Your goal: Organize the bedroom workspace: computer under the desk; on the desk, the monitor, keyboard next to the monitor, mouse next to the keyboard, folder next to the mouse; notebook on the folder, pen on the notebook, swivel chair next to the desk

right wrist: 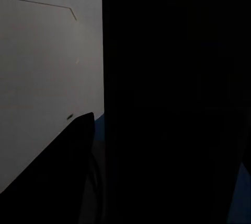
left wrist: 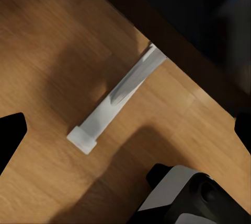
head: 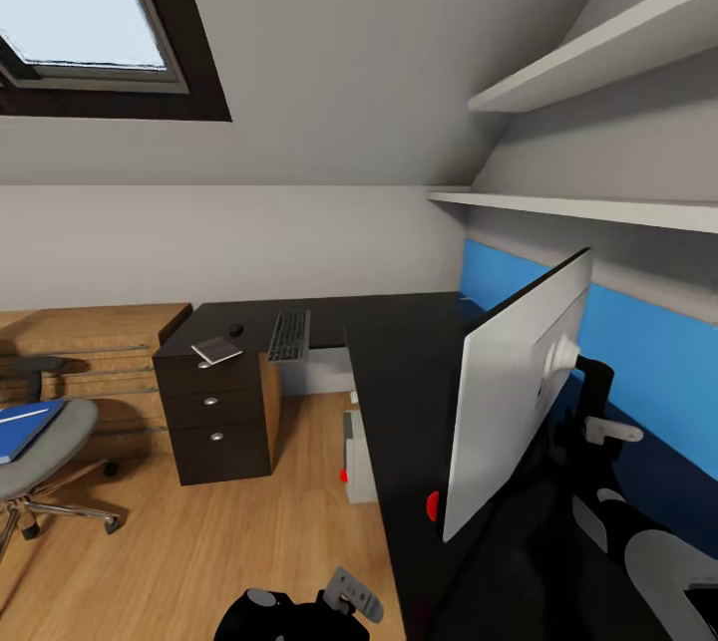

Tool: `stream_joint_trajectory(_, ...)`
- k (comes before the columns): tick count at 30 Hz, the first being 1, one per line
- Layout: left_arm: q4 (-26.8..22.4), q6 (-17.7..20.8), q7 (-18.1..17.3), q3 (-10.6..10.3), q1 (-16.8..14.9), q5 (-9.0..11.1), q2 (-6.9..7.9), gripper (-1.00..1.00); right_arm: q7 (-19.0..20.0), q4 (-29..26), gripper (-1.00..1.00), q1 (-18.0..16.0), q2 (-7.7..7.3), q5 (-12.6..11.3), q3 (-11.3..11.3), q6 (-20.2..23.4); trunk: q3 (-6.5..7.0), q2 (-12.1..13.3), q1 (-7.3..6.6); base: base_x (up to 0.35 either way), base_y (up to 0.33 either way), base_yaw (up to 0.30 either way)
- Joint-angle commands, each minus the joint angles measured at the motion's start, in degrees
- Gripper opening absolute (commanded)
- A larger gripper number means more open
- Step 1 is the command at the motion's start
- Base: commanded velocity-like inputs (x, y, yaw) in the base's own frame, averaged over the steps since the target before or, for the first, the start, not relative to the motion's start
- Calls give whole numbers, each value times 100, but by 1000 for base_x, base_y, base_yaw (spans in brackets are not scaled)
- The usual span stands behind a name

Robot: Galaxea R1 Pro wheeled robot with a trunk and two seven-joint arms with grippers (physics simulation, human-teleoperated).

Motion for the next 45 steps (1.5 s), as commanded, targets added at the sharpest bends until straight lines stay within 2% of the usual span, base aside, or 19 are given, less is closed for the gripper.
stream_joint_trajectory(1,-8,38,10,3,-5,40,4,100,-29,55,-100,-2,-3,-192,107,-38,-8,-3,0,3,-30,0)
stream_joint_trajectory(34,-8,39,11,21,-5,38,4,100,-25,90,-100,-2,0,-184,114,-70,-8,-3,0,0,-2,1)
stream_joint_trajectory(45,-8,39,26,27,-5,38,4,100,-25,90,-100,-2,1,-184,113,-73,-8,-3,0,0,0,162)
